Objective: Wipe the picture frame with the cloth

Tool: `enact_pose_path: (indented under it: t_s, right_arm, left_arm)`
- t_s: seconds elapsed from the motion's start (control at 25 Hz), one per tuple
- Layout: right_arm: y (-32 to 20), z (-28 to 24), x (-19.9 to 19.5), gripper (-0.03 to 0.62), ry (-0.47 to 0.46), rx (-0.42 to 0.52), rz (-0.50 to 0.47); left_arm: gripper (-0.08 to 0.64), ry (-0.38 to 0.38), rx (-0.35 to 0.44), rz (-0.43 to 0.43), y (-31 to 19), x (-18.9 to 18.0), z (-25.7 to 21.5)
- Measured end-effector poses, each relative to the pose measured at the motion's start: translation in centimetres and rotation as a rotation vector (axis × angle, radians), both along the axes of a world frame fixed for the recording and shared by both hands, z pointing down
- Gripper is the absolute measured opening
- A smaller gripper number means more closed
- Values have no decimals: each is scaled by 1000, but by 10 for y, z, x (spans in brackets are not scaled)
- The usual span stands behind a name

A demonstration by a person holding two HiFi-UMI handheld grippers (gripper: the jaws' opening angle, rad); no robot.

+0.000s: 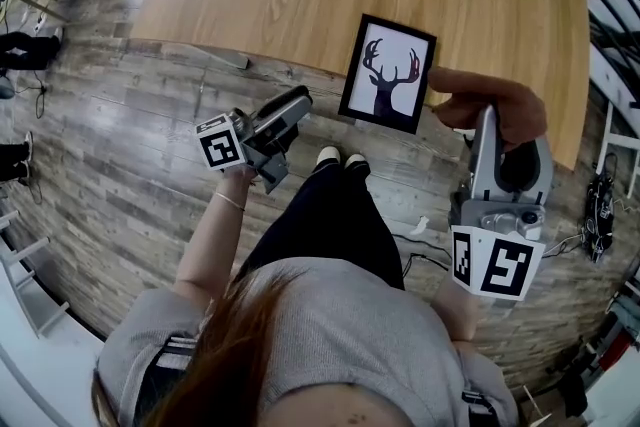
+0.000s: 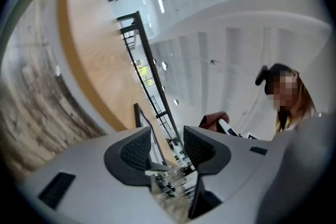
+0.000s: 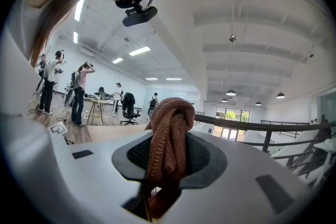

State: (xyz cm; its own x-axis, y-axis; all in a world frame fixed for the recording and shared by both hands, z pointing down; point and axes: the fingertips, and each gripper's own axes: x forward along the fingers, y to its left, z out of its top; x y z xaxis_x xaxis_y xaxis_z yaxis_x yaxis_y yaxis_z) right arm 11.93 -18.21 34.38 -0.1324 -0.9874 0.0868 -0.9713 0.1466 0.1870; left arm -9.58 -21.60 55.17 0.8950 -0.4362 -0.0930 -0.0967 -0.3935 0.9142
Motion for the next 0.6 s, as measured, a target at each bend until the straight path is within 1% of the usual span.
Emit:
enact_pose_path:
  t_s: [0.12,0.16,0.24,0.28,0.36,0.4,0.52,0.56,0.6]
  right_arm:
    - [12,-2,-2,133,-18,5,0]
    - [16,-4,-3,133,-25,6,-3]
    - [23,-8,-8,133,-40,18,-15]
    - [28,-10,-10,133,-45,25,-23]
    - [40,-16,-13,133,-49,35,-38]
    - [47,-18,-14,133,-49,41,-43]
    - [70,-25,-11,133,-53,62,-49]
    - [79,-26,-10,133,-55,65,-51]
    - [89,-27,-10,133,-57,68,-55]
  left_arm:
    - [193,-154,234,7,5,10,-56]
    - [193,-190,302,2,10,15,-75]
    - [190,-238,422,-30,19,21,-108]
    - [174,-252,469,-48,24,24,-122]
    - [112,-282,547,-73,40,30,-147]
    - [93,-309,590,-81,48,35,-157]
    - [71,-440,723,-127,71,49,-178]
    - [66,-482,746,-159,79,52,-182]
    - [45,-511,754,-196,87,53,-186]
